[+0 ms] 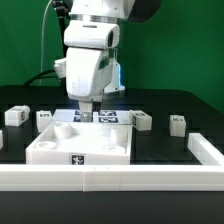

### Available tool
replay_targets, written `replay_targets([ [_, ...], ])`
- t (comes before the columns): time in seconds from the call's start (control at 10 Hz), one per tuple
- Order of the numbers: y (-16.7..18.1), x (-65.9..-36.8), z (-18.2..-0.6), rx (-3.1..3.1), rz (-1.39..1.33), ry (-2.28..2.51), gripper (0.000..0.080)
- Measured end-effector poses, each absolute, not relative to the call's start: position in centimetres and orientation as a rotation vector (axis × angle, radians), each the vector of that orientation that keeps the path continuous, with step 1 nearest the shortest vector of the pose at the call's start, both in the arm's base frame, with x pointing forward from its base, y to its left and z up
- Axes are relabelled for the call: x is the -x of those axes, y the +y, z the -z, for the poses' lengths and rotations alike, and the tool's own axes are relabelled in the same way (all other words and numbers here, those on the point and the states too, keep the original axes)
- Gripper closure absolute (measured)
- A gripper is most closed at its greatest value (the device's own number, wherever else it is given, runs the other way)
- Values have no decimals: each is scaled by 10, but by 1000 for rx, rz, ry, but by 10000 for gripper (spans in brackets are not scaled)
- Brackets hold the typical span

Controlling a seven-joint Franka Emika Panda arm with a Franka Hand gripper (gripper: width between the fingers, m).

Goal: Assemble one leg

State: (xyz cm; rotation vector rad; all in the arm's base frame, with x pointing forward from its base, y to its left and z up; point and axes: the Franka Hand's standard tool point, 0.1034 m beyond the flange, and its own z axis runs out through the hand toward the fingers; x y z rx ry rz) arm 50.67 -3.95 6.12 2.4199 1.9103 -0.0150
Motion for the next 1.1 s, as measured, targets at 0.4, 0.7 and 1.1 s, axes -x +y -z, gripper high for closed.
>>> replay_targets([
  [0.4,-29,-477,-50,-2422,38,1947,150],
  [0.7,-22,-447,-32,-2428,43,1973,150],
  [1.1,-35,-446,-17,-2457,23,1942,150],
])
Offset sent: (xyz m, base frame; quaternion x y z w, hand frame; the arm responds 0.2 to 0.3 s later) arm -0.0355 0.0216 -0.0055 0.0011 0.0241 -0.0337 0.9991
